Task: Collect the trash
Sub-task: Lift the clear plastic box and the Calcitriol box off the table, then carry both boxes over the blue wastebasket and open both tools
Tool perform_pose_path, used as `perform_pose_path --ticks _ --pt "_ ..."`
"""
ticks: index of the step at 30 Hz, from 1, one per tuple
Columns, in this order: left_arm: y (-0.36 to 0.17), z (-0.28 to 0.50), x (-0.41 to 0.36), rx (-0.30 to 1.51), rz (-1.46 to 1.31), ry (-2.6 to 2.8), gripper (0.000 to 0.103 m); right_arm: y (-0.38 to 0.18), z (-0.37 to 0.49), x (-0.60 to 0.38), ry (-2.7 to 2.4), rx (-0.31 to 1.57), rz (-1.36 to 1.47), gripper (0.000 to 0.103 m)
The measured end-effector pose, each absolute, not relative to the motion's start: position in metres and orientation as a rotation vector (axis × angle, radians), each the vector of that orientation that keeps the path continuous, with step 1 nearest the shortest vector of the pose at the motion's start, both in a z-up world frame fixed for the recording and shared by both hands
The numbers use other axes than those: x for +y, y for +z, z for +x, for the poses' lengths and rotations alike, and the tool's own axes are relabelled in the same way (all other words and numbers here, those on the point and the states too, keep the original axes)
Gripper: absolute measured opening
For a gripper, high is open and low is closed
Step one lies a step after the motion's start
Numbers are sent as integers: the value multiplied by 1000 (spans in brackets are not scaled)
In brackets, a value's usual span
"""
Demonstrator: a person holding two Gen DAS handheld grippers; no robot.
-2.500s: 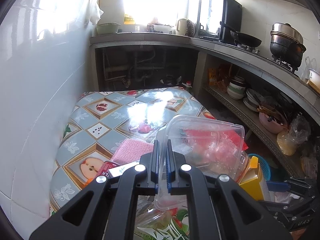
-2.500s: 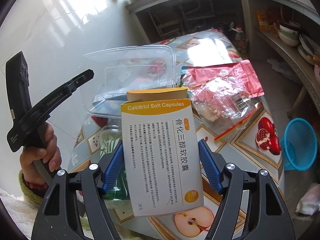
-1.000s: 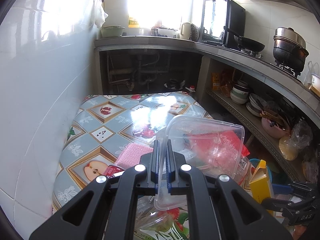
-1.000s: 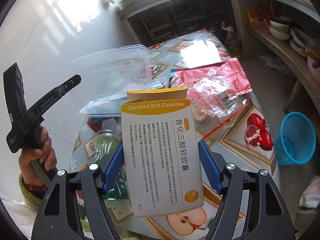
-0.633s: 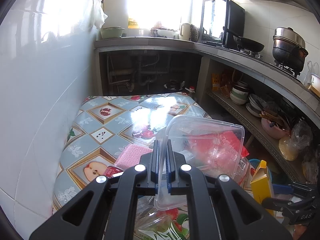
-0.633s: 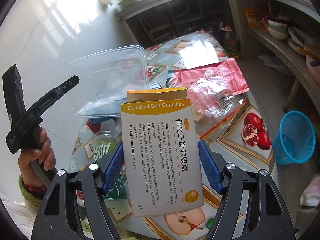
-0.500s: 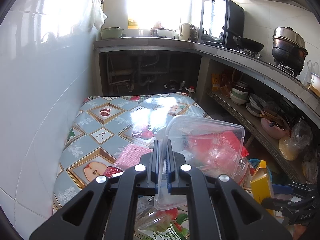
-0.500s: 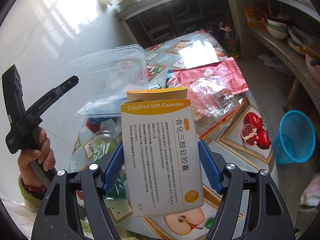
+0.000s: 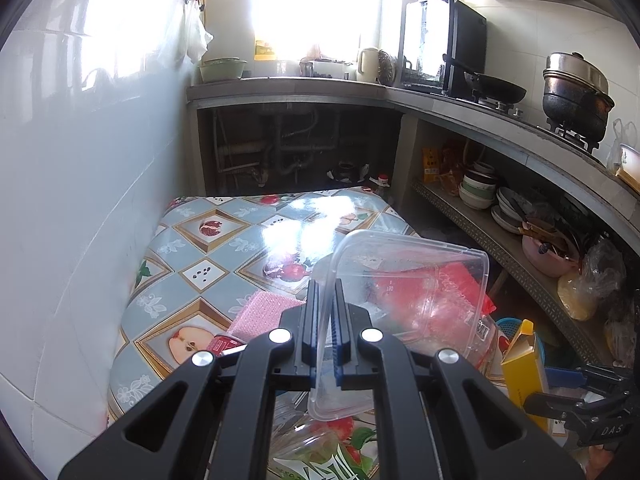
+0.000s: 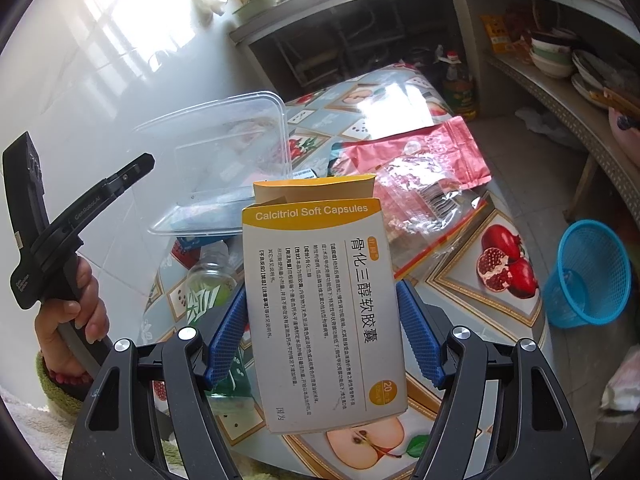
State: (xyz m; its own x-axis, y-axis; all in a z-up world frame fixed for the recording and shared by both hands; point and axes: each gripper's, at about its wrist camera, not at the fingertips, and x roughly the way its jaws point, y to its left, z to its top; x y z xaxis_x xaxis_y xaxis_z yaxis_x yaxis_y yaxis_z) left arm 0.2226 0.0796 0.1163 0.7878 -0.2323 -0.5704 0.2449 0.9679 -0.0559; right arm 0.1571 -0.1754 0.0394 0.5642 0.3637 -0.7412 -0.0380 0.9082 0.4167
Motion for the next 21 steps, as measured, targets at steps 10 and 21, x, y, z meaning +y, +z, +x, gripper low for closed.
perform_pose_path --ticks 10,21 --pt "119 223 72 601 45 -265 5 39 153 -188 235 926 403 68" --pt "133 219 25 563 124 -315 5 48 134 -233 187 857 470 69"
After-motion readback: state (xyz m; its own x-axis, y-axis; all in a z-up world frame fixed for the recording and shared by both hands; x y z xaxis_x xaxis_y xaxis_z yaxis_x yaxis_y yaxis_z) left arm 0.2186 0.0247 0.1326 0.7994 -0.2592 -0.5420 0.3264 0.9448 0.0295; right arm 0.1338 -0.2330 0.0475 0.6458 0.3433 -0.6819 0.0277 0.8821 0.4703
